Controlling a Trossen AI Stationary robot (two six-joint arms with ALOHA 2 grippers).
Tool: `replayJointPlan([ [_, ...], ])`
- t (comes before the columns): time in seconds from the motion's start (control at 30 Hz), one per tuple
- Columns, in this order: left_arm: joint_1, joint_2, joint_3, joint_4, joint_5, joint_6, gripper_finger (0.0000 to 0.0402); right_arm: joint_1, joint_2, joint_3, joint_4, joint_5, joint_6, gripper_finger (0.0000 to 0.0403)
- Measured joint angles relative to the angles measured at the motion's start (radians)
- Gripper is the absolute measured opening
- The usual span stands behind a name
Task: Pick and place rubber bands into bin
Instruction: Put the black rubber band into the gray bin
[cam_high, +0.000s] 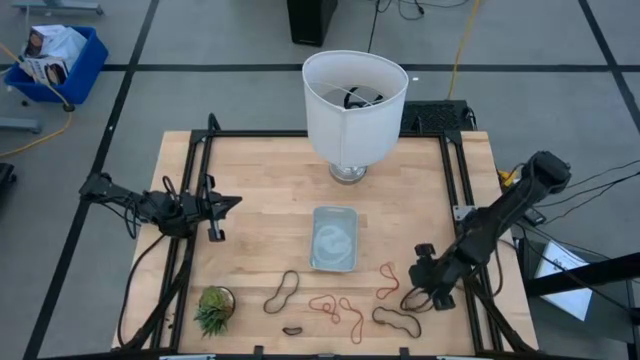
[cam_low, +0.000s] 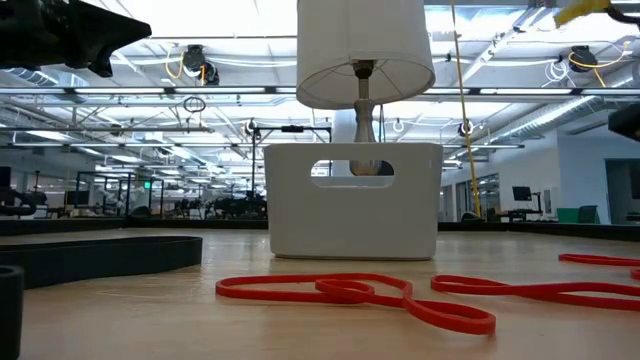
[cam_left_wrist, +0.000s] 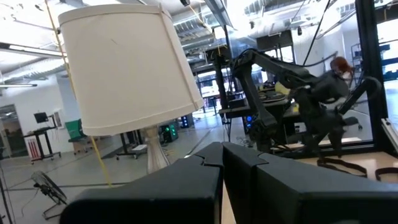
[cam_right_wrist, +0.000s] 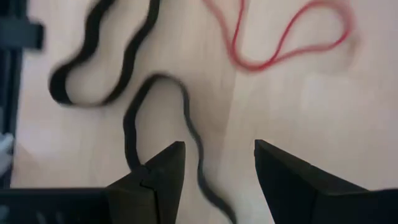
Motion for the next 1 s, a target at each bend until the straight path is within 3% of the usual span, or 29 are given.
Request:
replayJointPlan([
  [0.57,0.0,0.0,0.0,-0.024,0.0,-0.021,0.0008,0.082,0.223,0.007,0.071,0.016,0.007,0.0171],
  [0.8,0.0,0.0,0.0,-0.024,0.0,-0.023,0.0008,0.082,0.256,0.004,0.046,0.017,0.021,0.017],
  [1.0,0.0,0.0,0.0,-0.024,0.0,-0.017,0.0008,0.081,0.257,0.003,0.043,0.031,0.041,0.0126],
])
